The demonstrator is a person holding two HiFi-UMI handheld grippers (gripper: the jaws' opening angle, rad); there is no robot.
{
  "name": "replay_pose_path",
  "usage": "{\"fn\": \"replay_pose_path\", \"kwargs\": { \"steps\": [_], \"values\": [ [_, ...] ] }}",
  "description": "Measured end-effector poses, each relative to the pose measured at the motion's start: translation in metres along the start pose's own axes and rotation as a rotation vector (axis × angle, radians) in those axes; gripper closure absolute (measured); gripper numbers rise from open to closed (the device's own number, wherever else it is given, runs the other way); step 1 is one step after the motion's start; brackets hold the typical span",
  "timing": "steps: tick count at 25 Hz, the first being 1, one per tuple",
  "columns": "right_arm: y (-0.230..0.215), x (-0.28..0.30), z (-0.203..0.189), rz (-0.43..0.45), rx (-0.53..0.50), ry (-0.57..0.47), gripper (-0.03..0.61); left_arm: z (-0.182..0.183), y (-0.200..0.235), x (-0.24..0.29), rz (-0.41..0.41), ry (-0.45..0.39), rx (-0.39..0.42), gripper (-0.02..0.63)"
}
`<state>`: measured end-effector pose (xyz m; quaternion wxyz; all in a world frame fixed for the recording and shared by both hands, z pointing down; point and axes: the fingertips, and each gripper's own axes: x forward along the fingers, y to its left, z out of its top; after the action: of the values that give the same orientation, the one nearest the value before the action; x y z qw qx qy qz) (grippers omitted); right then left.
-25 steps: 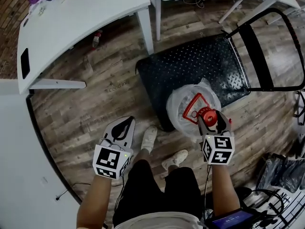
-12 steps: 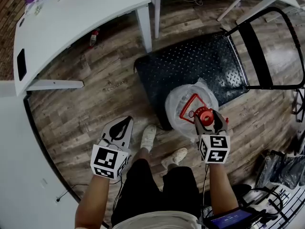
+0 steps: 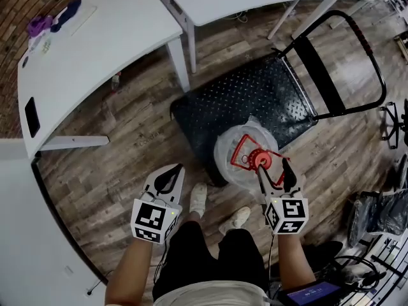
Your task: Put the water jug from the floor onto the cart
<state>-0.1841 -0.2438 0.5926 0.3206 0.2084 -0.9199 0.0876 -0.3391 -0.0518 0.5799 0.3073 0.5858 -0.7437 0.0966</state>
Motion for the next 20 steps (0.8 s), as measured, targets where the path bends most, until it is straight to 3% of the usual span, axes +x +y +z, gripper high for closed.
{"fn": "replay_pose_path", "kwargs": {
  "steps": [4,6,10,15,20],
  "values": [
    [0.010,-0.050,0.034,-0.015,0.065,-0.108,0.273,0.038,-0.013,-0.012,-0.065,-0.046,0.047,0.615],
    [0.012,-0.074,0.046,-0.050,0.093,-0.138,0.324,0.055,-0.019,-0.026,-0.090,-0.065,0.074,0.614],
    [0.016,-0.113,0.065,-0.093,0.122,-0.179,0.362,0.084,-0.027,-0.050,-0.122,-0.104,0.098,0.614],
    [0.012,-0.162,0.077,-0.148,0.117,-0.246,0.462,0.094,-0.047,-0.075,-0.139,-0.145,0.097,0.614],
    [0.003,-0.223,0.065,-0.235,0.091,-0.316,0.561,0.092,-0.090,-0.099,-0.160,-0.173,0.103,0.614]
  ]
}}
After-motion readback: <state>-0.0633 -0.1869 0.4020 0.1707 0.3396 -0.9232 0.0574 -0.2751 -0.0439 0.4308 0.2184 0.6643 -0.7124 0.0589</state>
